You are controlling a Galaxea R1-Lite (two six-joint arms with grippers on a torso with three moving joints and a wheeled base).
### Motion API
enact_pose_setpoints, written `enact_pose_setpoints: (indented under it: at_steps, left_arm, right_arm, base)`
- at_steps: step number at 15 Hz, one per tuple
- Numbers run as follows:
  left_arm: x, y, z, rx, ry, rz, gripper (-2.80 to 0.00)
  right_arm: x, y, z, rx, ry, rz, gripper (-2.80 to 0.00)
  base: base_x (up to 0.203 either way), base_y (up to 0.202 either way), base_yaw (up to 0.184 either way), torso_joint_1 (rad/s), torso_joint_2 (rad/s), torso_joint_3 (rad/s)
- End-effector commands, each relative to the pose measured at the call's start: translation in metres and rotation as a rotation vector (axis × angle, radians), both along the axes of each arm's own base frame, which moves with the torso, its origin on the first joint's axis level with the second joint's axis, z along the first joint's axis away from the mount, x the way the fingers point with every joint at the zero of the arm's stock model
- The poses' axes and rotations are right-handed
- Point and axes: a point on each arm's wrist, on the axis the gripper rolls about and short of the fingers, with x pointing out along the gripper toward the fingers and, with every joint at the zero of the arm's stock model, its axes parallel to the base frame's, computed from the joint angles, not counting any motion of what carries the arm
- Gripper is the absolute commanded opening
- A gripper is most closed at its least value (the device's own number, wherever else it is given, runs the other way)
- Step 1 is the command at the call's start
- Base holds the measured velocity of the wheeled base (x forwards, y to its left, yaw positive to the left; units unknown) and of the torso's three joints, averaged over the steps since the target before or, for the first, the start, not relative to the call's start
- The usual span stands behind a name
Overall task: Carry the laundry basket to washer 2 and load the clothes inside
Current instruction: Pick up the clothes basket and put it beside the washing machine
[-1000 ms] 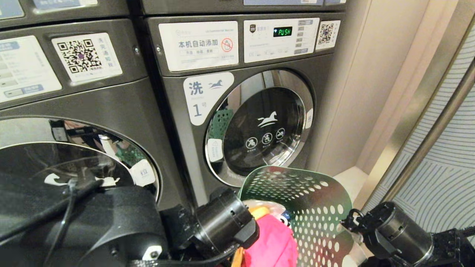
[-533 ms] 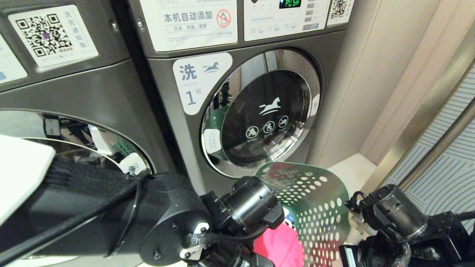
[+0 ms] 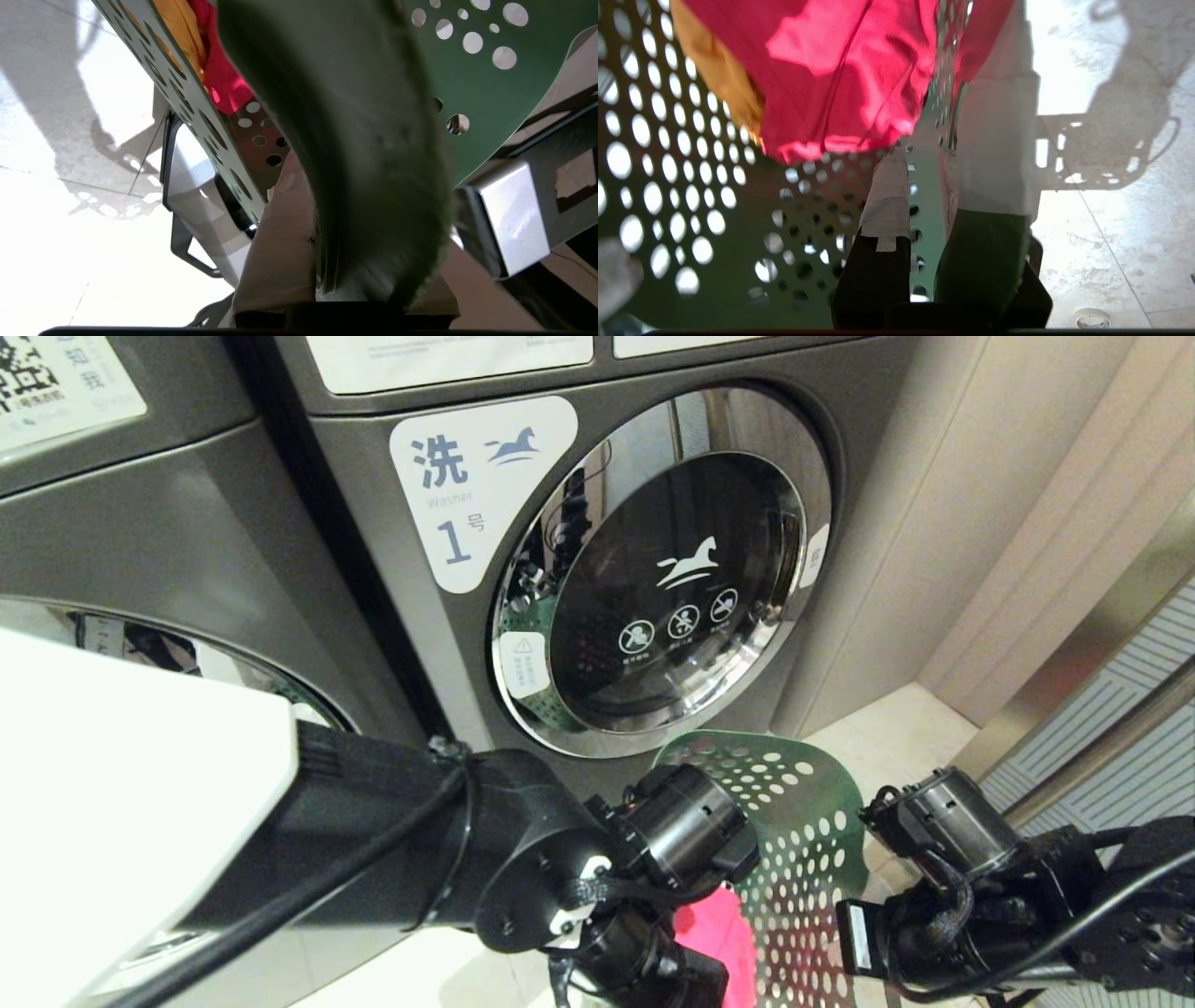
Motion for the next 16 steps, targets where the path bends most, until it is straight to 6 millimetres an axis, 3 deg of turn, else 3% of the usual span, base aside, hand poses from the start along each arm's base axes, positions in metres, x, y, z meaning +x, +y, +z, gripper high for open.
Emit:
enact_pose_setpoints:
  at_steps: [1, 11, 16]
  left_arm:
    - [0.006, -0.010, -0.007, 0.003, 0.003, 0.002, -2.80]
    - [0.024, -0.040, -0.005, -0.016, -0.022, 0.011, -2.80]
    - [0.035, -0.054, -0.011, -0.016, -0.119, 0.062, -2.80]
  right_arm:
    - [0.016, -0.004, -0.001, -0.008, -0.007, -0.053, -2.80]
    - [0.030, -0.022, 0.013, 0.002, -0.064, -0.120, -2.80]
    - [0.034, -0.027, 0.014, 0.005, -0.069, -0.144, -2.80]
  base:
    - [0.000, 0.000, 0.000, -0.007, 0.00, -0.193]
    - [0.000, 0.000, 0.000, 0.004, 0.00, -0.197]
    - [0.000, 0.000, 0.000, 0.002, 0.00, -0.039]
